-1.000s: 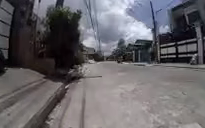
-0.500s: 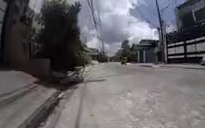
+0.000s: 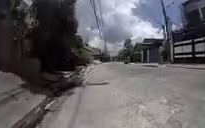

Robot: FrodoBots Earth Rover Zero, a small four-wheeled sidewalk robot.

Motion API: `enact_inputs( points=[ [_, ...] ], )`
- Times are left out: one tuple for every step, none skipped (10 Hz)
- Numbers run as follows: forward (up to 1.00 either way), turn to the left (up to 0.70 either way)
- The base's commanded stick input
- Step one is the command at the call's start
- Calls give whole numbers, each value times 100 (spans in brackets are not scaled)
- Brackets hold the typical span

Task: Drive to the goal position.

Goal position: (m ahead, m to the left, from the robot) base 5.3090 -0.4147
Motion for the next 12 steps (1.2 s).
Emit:
enact_inputs(
  points=[
    [100, 0],
    [100, 0],
    [100, 0],
    [100, 0],
    [100, 0],
    [100, 0],
    [100, 0],
    [100, 0],
    [100, 0],
    [100, 0],
    [100, 0],
    [100, 0]
  ],
)
